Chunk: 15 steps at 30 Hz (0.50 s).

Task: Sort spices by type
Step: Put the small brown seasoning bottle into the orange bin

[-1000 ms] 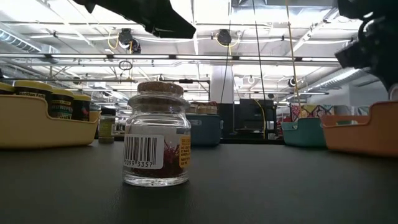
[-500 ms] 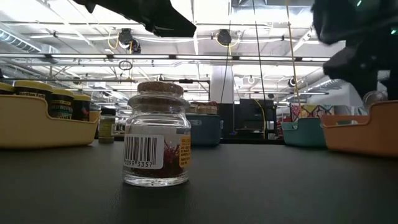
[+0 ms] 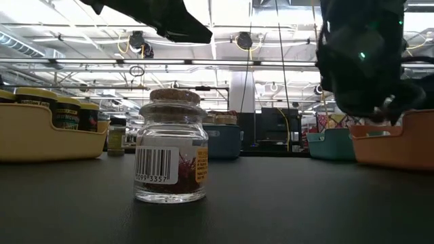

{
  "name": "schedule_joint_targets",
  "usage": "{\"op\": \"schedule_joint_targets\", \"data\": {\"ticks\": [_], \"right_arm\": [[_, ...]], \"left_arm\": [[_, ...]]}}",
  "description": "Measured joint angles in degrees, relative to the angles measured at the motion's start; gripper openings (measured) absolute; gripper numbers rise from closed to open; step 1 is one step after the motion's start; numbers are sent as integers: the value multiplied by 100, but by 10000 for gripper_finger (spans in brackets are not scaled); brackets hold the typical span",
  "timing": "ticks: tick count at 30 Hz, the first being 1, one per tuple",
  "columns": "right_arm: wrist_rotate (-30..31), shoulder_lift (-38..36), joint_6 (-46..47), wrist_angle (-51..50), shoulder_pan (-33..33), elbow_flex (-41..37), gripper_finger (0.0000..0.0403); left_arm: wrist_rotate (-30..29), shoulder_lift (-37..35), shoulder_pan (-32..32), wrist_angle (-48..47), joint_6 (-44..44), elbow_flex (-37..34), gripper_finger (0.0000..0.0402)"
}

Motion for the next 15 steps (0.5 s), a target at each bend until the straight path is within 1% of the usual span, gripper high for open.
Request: {"op": "schedule_joint_targets", "data": {"ticks": [4, 8, 11, 15], "right_arm": [[-45, 3, -289, -2, -4, 355, 191], [-433, 3, -424, -14, -13, 522, 192], [-488, 3, -388, -16, -13, 524, 193], [-490, 3, -121, -37, -15, 614, 193]], "left_arm": [[1, 0, 4, -15, 1, 0, 281], [1, 0, 4, -14, 0, 0, 281], [2, 0, 4, -14, 0, 0, 281], [2, 0, 4, -14, 0, 0, 281]]}}
